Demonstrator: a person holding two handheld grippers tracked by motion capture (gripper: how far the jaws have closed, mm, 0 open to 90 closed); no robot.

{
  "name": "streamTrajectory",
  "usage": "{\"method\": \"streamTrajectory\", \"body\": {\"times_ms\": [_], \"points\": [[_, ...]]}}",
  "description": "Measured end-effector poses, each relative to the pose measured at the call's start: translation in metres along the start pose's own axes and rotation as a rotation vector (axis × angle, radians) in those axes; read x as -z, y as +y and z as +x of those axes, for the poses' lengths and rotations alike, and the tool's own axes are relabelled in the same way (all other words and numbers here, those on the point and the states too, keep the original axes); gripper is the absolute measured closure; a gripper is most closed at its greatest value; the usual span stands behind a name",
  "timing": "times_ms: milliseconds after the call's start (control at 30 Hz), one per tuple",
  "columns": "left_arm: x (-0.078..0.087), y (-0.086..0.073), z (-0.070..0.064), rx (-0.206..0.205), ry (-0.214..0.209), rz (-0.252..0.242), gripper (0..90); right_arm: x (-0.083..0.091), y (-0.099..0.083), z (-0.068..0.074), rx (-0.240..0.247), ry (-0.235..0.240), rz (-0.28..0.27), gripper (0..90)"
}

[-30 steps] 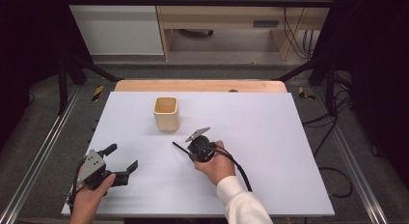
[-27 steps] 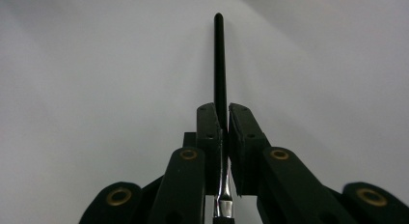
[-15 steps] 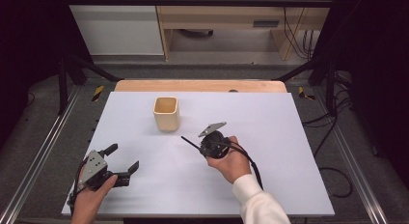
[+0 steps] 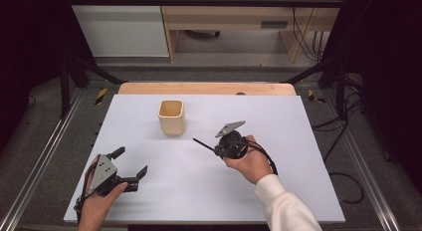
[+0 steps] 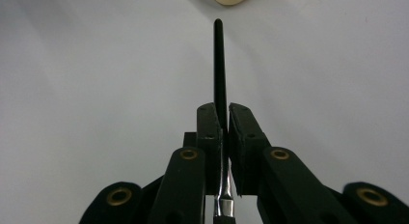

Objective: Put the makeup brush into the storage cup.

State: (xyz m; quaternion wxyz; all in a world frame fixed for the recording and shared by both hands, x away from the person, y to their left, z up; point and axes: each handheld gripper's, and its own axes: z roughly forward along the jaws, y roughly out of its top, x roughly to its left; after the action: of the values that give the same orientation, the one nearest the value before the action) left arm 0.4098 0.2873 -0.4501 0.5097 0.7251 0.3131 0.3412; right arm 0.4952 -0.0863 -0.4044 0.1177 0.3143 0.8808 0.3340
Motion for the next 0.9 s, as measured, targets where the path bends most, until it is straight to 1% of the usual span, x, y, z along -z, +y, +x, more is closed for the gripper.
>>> {"method": "streamTrajectory", "body": {"times_ms": [67,133,167,200,233,267,300,367,400,467,500,567,600,700,800,867,900], "points": [[0.001,0.001,-0.001,-0.009,0.014,-0.008,2.0,-0.004,-0.003,-0.003,0.013,0.011,-0.008,83.7],[0.001,0.002,-0.001,-0.015,0.021,-0.009,2.0,-0.004,-0.006,-0.005,0.024,0.011,-0.005,83.7],[0.001,0.003,-0.002,-0.019,0.032,-0.014,2.2,-0.005,-0.007,-0.007,0.036,0.016,-0.005,83.7],[0.001,0.003,-0.002,-0.022,0.029,-0.018,2.2,-0.005,-0.007,-0.007,0.036,0.016,-0.005,83.7],[0.0,0.002,-0.003,-0.024,0.019,-0.015,2.1,-0.005,-0.01,-0.009,0.057,0.011,0.016,83.7],[-0.002,0.002,-0.002,-0.042,0.018,-0.018,2.1,-0.005,-0.01,-0.009,0.057,0.011,0.016,83.7],[-0.003,0.002,-0.002,-0.051,0.018,-0.01,2.1,-0.004,-0.011,-0.01,0.058,0.014,0.02,83.7],[-0.006,0.002,-0.002,-0.043,0.016,-0.011,2.2,-0.003,-0.013,-0.012,0.071,0.019,0.025,83.7],[-0.007,0.003,-0.002,-0.043,0.012,-0.011,2.3,-0.001,-0.014,-0.014,0.07,0.026,0.023,83.7],[-0.012,0.006,-0.003,-0.049,-0.012,-0.006,2.3,0.0,-0.015,-0.02,0.072,0.032,0.024,83.7],[-0.013,0.008,-0.004,-0.041,-0.025,0.007,2.4,-0.001,-0.016,-0.023,0.06,0.039,0.027,83.7],[-0.016,0.013,-0.004,-0.044,-0.039,0.007,2.4,-0.001,-0.016,-0.027,0.061,0.046,0.029,83.8],[-0.018,0.017,-0.005,-0.048,-0.046,0.006,2.4,-0.001,-0.016,-0.029,0.063,0.058,0.023,83.8],[-0.021,0.031,-0.008,-0.088,-0.076,0.018,2.5,0.003,-0.014,-0.031,0.071,0.083,0.026,83.7],[-0.025,0.045,-0.012,-0.141,-0.096,0.023,2.3,0.008,-0.012,-0.033,0.085,0.087,0.029,83.7],[-0.028,0.054,-0.016,-0.169,-0.107,0.022,2.3,0.01,-0.01,-0.033,0.091,0.089,0.031,83.7],[-0.029,0.058,-0.018,-0.18,-0.112,0.019,2.2,0.012,-0.008,-0.032,0.092,0.091,0.041,83.7]]}}
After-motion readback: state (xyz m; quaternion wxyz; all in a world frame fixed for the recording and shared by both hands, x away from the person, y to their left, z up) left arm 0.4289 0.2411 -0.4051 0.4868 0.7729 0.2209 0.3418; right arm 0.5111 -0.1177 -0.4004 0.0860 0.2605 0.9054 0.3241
